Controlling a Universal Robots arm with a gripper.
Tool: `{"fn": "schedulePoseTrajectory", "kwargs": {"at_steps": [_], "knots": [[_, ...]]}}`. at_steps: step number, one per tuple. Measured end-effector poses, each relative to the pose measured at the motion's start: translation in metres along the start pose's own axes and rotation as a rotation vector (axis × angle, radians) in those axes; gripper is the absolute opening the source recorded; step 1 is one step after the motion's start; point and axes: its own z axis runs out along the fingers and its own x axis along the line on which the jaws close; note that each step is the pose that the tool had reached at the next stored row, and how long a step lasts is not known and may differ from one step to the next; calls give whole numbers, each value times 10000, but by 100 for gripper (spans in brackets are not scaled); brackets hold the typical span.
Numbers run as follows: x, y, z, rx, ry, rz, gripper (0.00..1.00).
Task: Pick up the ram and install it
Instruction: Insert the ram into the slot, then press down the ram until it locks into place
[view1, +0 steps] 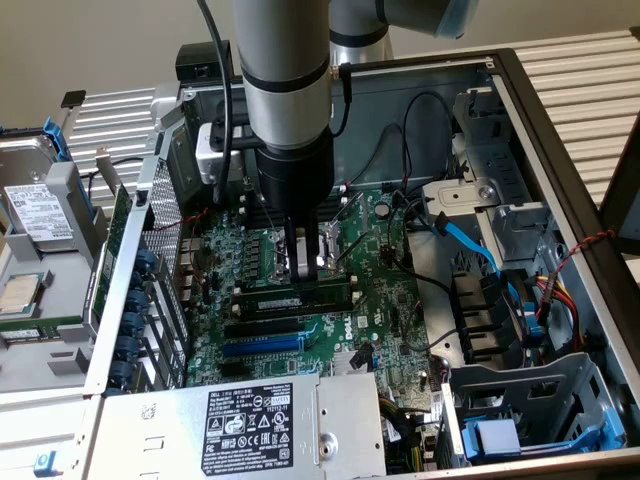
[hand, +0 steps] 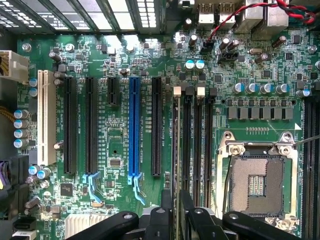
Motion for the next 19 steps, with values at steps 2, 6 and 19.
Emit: {"fn": "schedulePoseTrajectory", "kwargs": {"at_steps": [2,6,19], "knots": [[0,1,-22,0,0,-1,21],[1,4,-89,0,0,0,21],[4,36,-183,-17,2,0,21]]}}
